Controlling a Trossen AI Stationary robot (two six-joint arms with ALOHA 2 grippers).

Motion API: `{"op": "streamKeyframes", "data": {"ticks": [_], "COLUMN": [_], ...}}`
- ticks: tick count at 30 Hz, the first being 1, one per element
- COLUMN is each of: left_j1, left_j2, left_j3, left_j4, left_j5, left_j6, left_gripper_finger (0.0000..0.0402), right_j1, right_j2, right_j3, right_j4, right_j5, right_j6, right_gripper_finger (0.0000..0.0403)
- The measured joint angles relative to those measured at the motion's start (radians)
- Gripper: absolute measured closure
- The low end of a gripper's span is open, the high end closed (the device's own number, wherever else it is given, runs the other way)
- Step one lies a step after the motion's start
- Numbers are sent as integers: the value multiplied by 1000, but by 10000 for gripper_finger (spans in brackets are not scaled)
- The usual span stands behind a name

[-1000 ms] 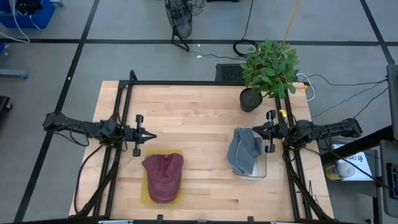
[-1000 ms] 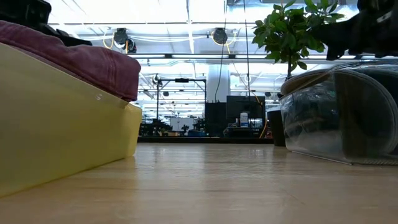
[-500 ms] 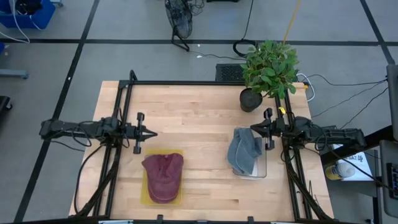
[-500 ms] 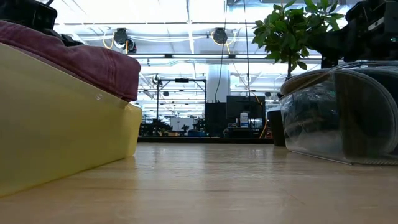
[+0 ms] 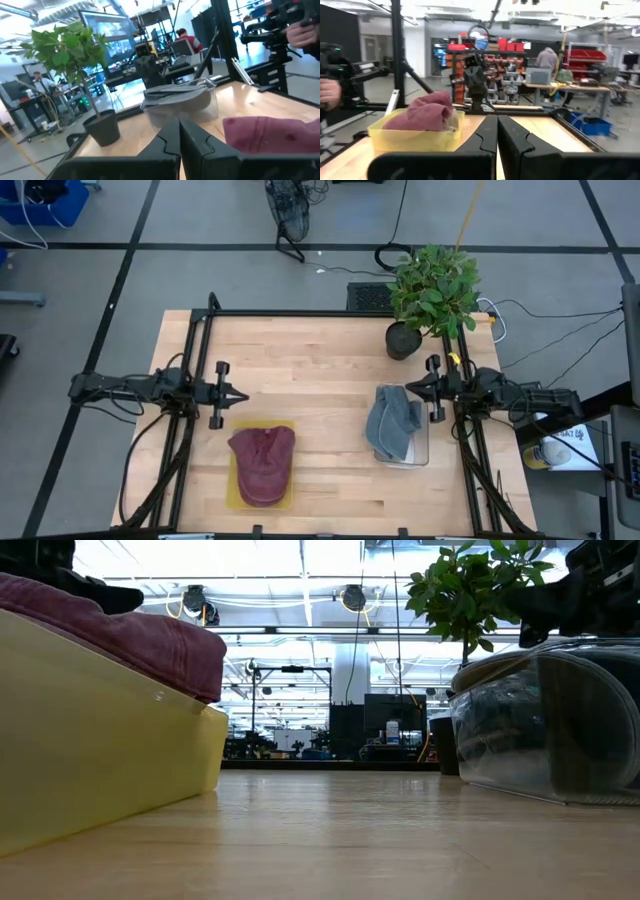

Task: Pick & Place hat
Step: Return to Home Position

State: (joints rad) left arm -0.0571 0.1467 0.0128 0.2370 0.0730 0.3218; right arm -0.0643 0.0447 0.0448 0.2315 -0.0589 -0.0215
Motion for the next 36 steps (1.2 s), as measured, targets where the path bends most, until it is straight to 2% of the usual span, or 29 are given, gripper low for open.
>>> {"op": "streamKeyframes", "data": {"ticks": [3,12,18,28,36], "left_j1": [-10,-12,-12,-12,-12], "left_j2": [-52,-136,-136,-136,-133], "left_j3": [0,0,0,1,1], "left_j4": [-43,-210,-218,-223,-223], "left_j5": [-29,-49,-48,-48,-73], "left_j6": [13,-41,-43,-42,-72], "left_gripper_finger": [399,399,400,399,376], "right_j1": [1,-1,-2,-2,-2], "right_j2": [-44,-39,-41,-41,-41], "right_j3": [0,-31,-31,-31,-31], "right_j4": [-45,-43,-56,-57,-57], "right_j5": [-23,-16,33,35,35], "right_j6": [-15,-15,13,-12,-69], "right_gripper_finger": [403,403,403,403,403]}}
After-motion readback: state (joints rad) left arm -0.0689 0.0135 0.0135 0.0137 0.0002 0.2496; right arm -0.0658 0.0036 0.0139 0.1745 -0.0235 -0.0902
